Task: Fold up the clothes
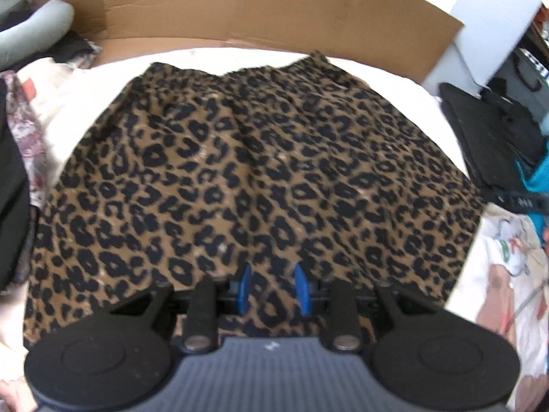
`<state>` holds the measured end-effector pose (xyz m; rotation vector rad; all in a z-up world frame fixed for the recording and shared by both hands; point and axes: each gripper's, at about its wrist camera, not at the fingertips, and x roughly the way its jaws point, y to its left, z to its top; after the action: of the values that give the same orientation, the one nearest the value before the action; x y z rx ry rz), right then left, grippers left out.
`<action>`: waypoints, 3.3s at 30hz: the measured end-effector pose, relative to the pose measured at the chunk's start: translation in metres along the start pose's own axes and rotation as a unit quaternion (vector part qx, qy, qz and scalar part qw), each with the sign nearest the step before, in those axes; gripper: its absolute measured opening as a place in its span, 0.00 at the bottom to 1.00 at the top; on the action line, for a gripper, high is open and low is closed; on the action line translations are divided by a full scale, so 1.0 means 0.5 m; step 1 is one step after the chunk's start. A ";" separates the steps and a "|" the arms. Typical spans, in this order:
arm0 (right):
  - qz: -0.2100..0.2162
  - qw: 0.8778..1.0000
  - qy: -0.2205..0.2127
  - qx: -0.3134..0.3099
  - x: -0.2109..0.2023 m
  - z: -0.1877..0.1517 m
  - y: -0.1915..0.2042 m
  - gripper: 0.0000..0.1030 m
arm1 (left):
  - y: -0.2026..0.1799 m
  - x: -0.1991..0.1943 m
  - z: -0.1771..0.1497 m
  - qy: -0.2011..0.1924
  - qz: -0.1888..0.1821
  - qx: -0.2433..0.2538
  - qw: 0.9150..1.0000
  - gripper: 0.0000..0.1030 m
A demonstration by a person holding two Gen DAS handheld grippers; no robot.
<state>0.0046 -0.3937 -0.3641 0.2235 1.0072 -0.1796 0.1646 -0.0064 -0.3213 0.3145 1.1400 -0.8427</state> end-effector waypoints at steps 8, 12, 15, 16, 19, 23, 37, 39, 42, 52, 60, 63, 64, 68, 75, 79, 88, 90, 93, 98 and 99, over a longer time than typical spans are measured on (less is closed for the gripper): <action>0.014 1.000 0.012 0.024 0.030 -0.008 -0.010 0.33 | -0.070 0.012 -0.056 0.039 -0.054 0.039 0.997 0.30; 0.018 0.999 0.023 0.029 0.042 -0.015 -0.015 0.33 | -0.093 0.024 -0.081 0.056 -0.059 0.053 0.995 0.36; 0.025 0.999 0.024 0.033 0.044 -0.019 -0.018 0.33 | -0.098 0.031 -0.092 0.063 -0.062 0.051 0.995 0.43; 0.027 0.999 0.024 0.035 0.045 -0.020 -0.020 0.33 | -0.101 0.035 -0.098 0.067 -0.061 0.053 0.994 0.46; 0.034 0.998 0.025 0.039 0.047 -0.024 -0.024 0.33 | -0.110 0.047 -0.113 0.079 -0.059 0.058 0.993 0.56; 0.042 0.998 0.027 0.043 0.051 -0.026 -0.028 0.33 | -0.122 0.063 -0.134 0.096 -0.056 0.066 0.992 0.56; 0.087 0.992 0.024 0.089 0.068 -0.042 -0.054 0.38 | -0.101 0.067 -0.136 0.080 -0.083 0.001 0.993 0.48; 0.090 0.991 0.024 0.099 0.068 -0.042 -0.062 0.38 | -0.096 0.072 -0.139 0.080 -0.076 -0.006 0.994 0.42; 0.095 0.990 0.024 0.103 0.071 -0.044 -0.069 0.38 | -0.080 0.079 -0.146 0.085 -0.068 -0.018 0.994 0.32; 0.115 0.987 0.020 0.111 0.083 -0.051 -0.070 0.32 | -0.083 0.076 -0.167 0.093 -0.046 0.013 0.995 0.17; 0.143 0.983 0.011 0.114 0.051 -0.047 -0.073 0.06 | -0.088 0.077 -0.184 0.090 -0.068 0.000 0.994 0.23; 0.135 0.986 -0.012 0.096 0.019 -0.042 -0.065 0.05 | -0.092 0.077 -0.194 0.090 -0.076 -0.001 0.993 0.23; 0.131 0.987 -0.015 0.096 0.010 -0.039 -0.065 0.05 | -0.093 0.072 -0.198 0.088 -0.079 0.002 0.993 0.19; 0.119 0.989 -0.035 0.084 -0.020 -0.029 -0.068 0.05 | -0.103 0.052 -0.208 0.071 -0.107 0.021 0.992 0.03; 0.093 0.991 -0.056 0.081 -0.049 -0.014 -0.070 0.04 | -0.136 0.031 -0.210 0.055 -0.140 0.064 0.986 0.03; 0.083 0.992 -0.059 0.080 -0.052 -0.011 -0.070 0.05 | -0.139 0.032 -0.215 0.066 -0.163 0.076 0.981 0.03; 0.049 0.992 -0.041 0.113 -0.029 -0.013 -0.088 0.08 | -0.125 0.046 -0.195 0.076 -0.164 0.041 0.983 0.10; 0.051 0.991 -0.036 0.121 -0.031 -0.020 -0.093 0.08 | -0.108 0.052 -0.180 0.072 -0.161 0.015 0.984 0.16; 0.058 0.988 -0.026 0.139 -0.032 -0.033 -0.100 0.08 | -0.088 0.053 -0.155 0.063 -0.168 -0.024 0.983 0.30; 0.084 0.981 -0.014 0.176 -0.029 -0.049 -0.110 0.08 | -0.075 0.048 -0.123 0.047 -0.165 -0.041 0.984 0.32; 0.089 0.980 -0.009 0.179 -0.025 -0.051 -0.108 0.08 | -0.075 0.051 -0.118 0.048 -0.164 -0.042 0.984 0.32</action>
<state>-0.0364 -0.4383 -0.3720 0.6387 0.9270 -0.1981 0.1019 -0.0054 -0.3614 0.0980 1.3351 -1.0726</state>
